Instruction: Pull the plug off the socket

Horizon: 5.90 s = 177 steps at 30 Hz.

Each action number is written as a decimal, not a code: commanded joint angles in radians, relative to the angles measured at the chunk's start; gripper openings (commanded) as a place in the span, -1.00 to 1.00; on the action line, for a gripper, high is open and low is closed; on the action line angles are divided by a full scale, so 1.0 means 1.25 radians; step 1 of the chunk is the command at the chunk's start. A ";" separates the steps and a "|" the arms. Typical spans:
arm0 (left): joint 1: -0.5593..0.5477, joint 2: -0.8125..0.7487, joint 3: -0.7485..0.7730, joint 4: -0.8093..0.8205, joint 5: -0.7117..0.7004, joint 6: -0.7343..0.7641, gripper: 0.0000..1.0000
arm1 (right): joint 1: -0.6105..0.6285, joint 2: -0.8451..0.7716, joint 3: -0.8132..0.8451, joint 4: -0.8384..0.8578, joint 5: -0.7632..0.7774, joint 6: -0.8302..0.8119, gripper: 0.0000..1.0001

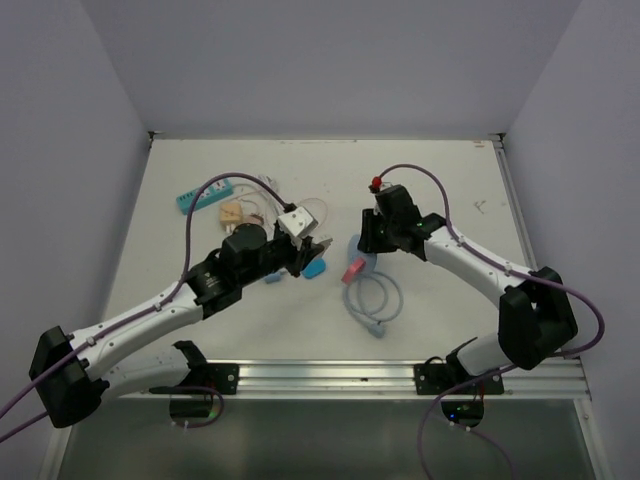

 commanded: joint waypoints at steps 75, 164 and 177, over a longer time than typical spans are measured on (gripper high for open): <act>-0.147 0.326 0.083 0.138 -0.203 0.034 0.03 | -0.053 -0.086 -0.066 0.092 -0.164 0.006 -1.00; 0.493 0.156 -0.085 0.006 0.103 -0.397 0.60 | -0.178 -0.051 -0.219 0.349 -0.213 0.122 -1.00; 0.496 -0.166 0.090 -0.317 -0.211 -0.229 0.99 | -0.260 0.093 -0.187 0.535 -0.115 0.239 -1.00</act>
